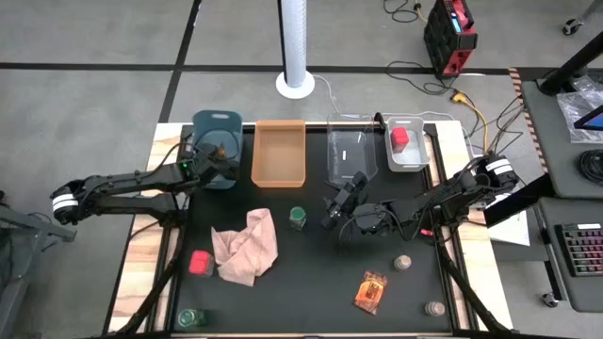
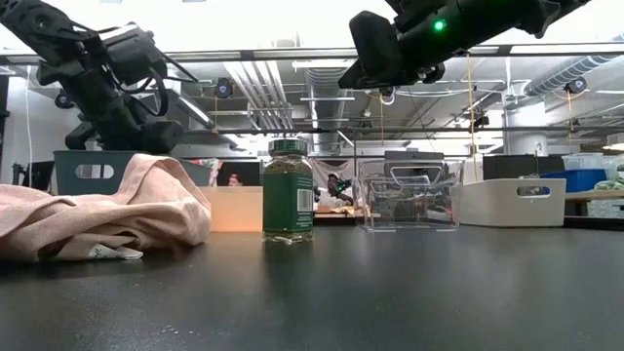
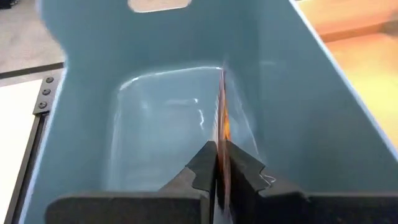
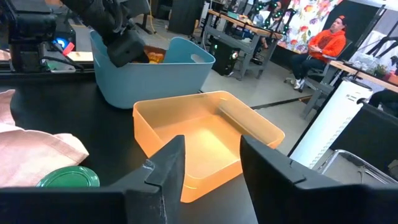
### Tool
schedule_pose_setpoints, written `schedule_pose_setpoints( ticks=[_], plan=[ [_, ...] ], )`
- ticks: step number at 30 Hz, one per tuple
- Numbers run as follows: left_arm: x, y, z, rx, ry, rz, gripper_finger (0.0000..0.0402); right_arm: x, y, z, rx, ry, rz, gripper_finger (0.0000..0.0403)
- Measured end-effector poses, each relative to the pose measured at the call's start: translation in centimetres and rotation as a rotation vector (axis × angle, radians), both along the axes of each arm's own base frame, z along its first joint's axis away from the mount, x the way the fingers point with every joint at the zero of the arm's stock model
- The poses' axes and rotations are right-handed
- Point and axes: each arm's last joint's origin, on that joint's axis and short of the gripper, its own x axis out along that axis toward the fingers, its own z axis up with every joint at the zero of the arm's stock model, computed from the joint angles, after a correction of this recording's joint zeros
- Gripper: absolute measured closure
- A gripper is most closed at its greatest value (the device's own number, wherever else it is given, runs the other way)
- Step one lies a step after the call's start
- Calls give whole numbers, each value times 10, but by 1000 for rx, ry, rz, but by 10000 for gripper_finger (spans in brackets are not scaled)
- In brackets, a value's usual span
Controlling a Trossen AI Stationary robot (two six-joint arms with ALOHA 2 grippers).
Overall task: Sort spices by type
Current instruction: Put the top orange seasoning pack into the blue bin
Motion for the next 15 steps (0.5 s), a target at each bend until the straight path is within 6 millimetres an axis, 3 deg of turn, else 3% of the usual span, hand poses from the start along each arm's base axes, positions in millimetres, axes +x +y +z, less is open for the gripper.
schedule_pose_setpoints(
  ticks=[15],
  plan=[
    [2,1,3,14,-1,-5,391,0,0,0,1,-1,-1,249]
  ],
)
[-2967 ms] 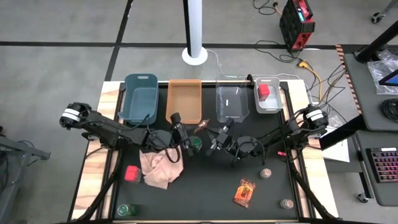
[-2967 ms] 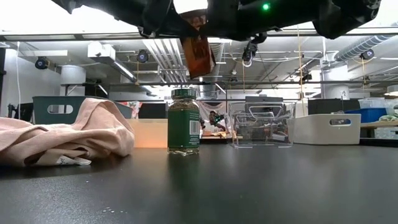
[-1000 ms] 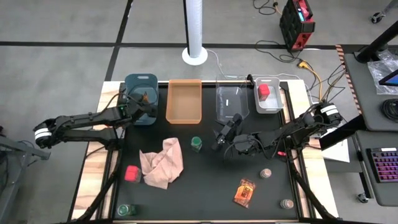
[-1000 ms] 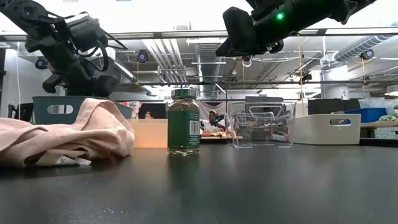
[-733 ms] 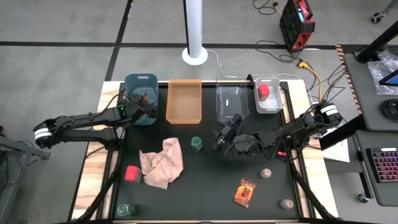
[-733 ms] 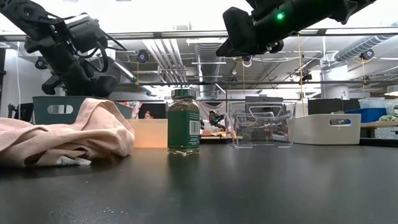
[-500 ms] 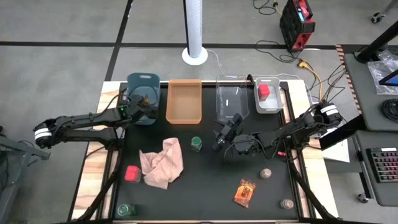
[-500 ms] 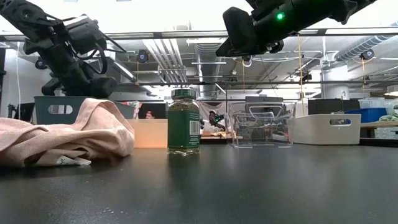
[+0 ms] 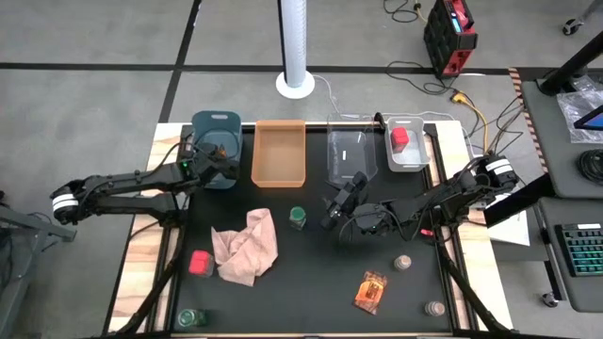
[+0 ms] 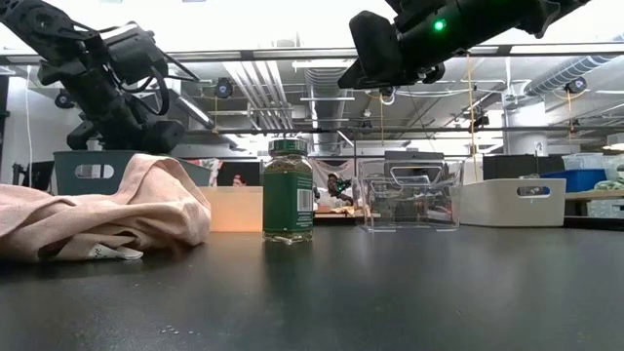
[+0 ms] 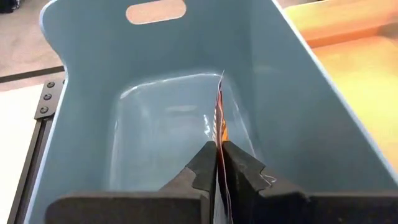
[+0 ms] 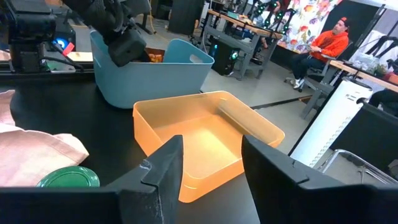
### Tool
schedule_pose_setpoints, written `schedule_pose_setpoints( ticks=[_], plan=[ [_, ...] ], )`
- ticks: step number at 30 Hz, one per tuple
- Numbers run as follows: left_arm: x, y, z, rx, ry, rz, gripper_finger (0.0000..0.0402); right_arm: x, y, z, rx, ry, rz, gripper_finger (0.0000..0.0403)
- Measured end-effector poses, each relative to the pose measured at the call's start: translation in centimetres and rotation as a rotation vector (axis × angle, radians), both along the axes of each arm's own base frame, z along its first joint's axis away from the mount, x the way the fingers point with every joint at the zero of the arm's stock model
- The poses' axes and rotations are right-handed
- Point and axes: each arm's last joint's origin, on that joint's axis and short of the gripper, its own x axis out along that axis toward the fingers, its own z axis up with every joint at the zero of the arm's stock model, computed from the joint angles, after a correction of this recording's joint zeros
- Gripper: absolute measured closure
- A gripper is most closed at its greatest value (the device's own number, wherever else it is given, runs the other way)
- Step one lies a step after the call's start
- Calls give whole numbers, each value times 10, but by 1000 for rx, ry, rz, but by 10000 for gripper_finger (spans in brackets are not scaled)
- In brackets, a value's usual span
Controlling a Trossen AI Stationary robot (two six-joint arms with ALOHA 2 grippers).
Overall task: Sort spices by type
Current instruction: Put the top orange seasoning pack into the blue bin, then put the top green seasoning bottle into the orange bin
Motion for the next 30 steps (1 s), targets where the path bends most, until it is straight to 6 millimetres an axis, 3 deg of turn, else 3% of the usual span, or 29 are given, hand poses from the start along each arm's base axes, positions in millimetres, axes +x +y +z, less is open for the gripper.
schedule_pose_setpoints(
  ticks=[13,30],
  plan=[
    [4,2,10,24,-4,-13,391,0,0,0,1,-1,0,231],
    [13,3,53,55,51,-109,391,0,-3,0,-10,8,-8,229]
  ],
)
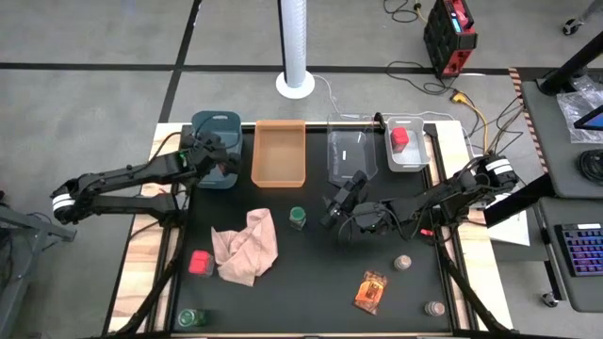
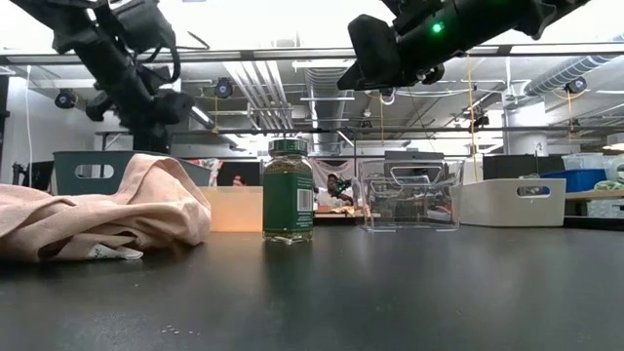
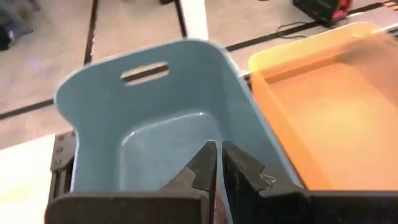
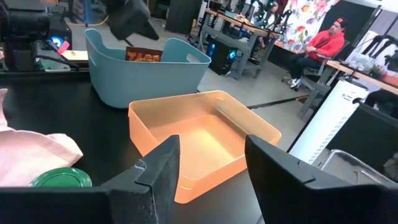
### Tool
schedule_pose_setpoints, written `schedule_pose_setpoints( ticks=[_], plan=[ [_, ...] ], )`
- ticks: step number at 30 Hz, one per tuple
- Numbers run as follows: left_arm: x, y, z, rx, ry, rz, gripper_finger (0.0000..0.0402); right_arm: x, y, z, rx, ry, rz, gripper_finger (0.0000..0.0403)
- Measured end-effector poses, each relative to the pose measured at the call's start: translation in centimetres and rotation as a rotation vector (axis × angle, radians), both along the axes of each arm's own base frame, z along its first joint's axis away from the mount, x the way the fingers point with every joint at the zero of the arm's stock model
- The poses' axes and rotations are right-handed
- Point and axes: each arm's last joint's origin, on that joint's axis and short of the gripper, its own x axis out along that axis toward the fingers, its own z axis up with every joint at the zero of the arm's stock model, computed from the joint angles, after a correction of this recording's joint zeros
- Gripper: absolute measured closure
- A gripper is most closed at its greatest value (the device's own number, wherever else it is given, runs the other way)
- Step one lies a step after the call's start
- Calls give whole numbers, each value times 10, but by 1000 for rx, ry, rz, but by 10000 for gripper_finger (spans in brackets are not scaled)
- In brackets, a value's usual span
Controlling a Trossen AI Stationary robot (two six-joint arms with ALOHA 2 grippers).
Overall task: Sort spices by type
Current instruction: Put the top green seasoning bottle into the orange bin
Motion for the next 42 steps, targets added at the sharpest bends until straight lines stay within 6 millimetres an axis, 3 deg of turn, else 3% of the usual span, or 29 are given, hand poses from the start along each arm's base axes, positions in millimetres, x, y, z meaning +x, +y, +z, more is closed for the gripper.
schedule_pose_setpoints(
  ticks=[7,12,18,26,36,42],
  plan=[
    [18,-22,31,-15,-12,-323,391,2,-4,3,3,4,34,225],
    [31,-62,35,39,20,-609,391,5,3,1,34,44,314,225],
    [33,-114,27,77,12,-894,391,10,9,12,93,33,402,222],
    [22,-146,30,247,24,-887,391,34,17,3,157,48,458,168],
    [20,-147,31,296,47,-871,391,73,22,-18,212,157,308,91],
    [20,-147,31,305,62,-879,391,81,17,-30,328,243,215,78]
  ],
)
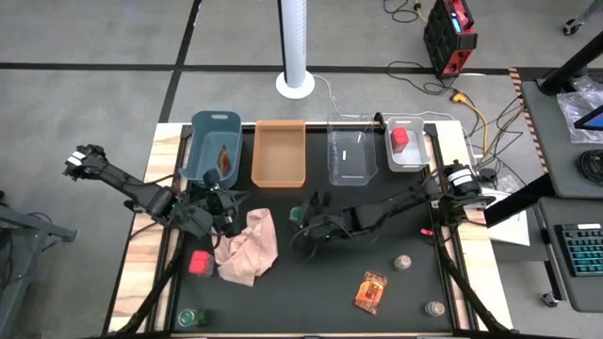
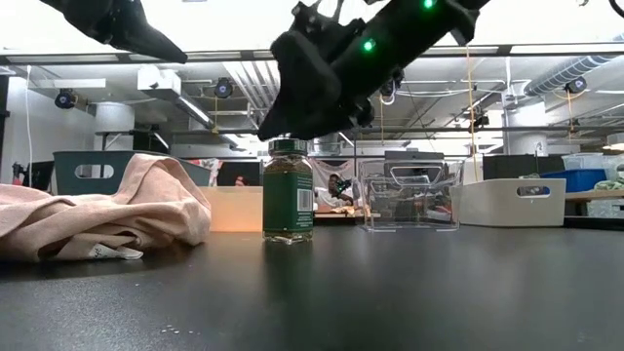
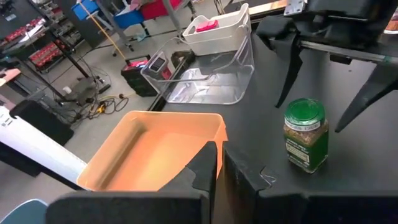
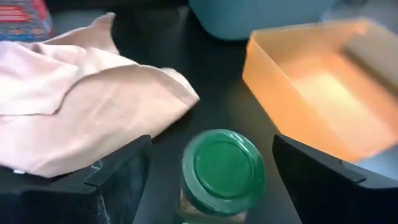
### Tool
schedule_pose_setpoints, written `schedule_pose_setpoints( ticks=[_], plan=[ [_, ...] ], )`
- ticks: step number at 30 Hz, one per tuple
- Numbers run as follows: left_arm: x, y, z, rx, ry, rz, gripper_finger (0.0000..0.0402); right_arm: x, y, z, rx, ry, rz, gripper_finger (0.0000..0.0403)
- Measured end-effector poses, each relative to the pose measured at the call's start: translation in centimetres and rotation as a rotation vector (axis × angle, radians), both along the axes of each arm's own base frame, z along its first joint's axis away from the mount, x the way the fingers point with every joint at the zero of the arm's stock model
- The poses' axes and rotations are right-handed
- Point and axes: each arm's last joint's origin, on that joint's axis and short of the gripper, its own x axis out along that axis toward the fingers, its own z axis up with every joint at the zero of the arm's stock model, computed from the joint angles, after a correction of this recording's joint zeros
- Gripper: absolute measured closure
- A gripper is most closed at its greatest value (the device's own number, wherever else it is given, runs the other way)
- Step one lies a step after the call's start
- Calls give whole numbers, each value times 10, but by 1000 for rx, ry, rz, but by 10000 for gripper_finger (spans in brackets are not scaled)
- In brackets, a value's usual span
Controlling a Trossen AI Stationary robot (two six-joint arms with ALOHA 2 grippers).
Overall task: Sort spices by type
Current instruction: Put the top green seasoning bottle into the orange bin
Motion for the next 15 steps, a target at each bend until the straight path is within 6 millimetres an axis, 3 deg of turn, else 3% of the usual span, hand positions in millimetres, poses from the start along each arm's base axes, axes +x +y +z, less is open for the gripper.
schedule_pose_setpoints(
  ticks=[9,15],
  plan=[
    [0,0,-1,14,14,-4,391,-1,-4,-8,42,18,-45,120],
    [2,-1,-4,19,28,-3,391,-1,-7,-9,62,24,-32,182]
  ],
)
